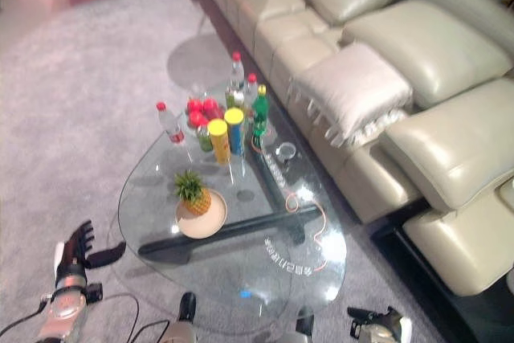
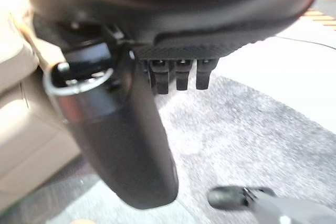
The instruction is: Pick up the fruit to the plate
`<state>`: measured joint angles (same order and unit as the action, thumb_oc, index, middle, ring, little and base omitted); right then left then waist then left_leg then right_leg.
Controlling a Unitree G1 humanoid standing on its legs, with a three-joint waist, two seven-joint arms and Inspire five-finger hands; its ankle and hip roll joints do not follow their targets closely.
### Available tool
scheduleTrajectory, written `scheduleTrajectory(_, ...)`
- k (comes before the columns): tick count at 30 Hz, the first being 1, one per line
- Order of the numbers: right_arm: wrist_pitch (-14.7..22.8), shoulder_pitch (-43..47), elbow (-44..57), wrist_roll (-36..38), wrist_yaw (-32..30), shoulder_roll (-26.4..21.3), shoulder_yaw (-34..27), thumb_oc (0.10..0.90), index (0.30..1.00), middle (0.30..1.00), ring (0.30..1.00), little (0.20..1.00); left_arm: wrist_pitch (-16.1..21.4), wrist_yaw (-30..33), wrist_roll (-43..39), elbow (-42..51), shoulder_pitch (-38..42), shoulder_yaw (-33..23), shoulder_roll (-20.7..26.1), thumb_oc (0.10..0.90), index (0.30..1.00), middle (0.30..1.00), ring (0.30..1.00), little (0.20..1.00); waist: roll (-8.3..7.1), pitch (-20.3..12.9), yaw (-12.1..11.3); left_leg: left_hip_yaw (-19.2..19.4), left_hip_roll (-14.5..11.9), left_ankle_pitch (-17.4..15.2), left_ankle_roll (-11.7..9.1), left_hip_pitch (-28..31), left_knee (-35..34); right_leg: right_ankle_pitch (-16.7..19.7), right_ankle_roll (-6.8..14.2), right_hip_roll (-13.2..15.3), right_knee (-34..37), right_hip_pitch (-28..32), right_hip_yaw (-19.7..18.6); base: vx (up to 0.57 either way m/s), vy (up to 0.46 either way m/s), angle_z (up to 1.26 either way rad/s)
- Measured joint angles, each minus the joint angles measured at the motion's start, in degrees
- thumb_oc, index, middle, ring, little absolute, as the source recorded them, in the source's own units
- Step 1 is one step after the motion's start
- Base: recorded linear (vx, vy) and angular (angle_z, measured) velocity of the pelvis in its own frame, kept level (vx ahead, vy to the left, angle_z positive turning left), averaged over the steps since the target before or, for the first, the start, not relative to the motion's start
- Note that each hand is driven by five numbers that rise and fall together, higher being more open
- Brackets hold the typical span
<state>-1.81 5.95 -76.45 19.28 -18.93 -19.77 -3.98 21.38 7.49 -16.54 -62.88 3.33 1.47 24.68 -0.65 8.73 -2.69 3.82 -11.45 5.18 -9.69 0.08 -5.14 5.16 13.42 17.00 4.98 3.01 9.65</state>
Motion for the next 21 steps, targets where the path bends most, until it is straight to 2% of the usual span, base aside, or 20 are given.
scheduleTrajectory(3,-2.43,-1.86,-2.48,-2.24,4.67,-0.29,0.53,0.800,0.900,0.900,0.900,0.900,-2.35,-5.39,1.58,-3.91,-1.61,1.08,-1.29,0.800,0.900,0.900,0.900,0.900,0.04,-2.86,0.14,0.33,-0.16,-0.02,-0.01,0.04,-0.16,-0.21,0.00,-0.02,0.23,0.05,0.00,0.04,0.023,0.01)
scheduleTrajectory(10,-4.94,-4.62,-5.14,-11.02,8.59,-0.30,3.44,0.800,0.900,0.900,0.900,0.900,-7.54,-12.91,3.88,-10.01,-3.50,3.20,-4.35,0.800,0.900,0.900,0.900,0.900,1.05,-4.04,1.44,3.12,-1.21,-0.17,-0.22,0.78,-0.19,-0.42,0.16,-0.11,0.25,0.79,0.91,0.03,0.026,0.03)
scheduleTrajectory(18,-5.00,-5.23,-4.86,-17.19,10.62,0.19,6.57,0.800,0.900,0.900,0.900,0.900,-16.55,-14.58,9.52,-11.12,-3.87,4.54,-6.49,0.800,0.900,0.900,0.900,0.900,1.42,-6.30,1.70,3.72,-2.10,0.11,-0.31,1.92,-0.17,-0.63,-0.29,-0.98,0.25,1.56,0.86,0.02,0.010,-0.03)
scheduleTrajectory(21,-5.01,-5.11,-4.59,-17.50,11.40,0.43,6.94,0.800,0.900,0.900,0.900,0.900,-18.51,-14.61,9.90,-11.47,-3.42,4.49,-6.47,0.800,0.900,0.900,0.900,0.900,1.45,-6.88,2.03,3.78,-2.08,0.16,-0.25,1.97,-0.15,-0.78,-0.22,-0.96,0.24,1.64,0.92,0.01,0.006,0.00)
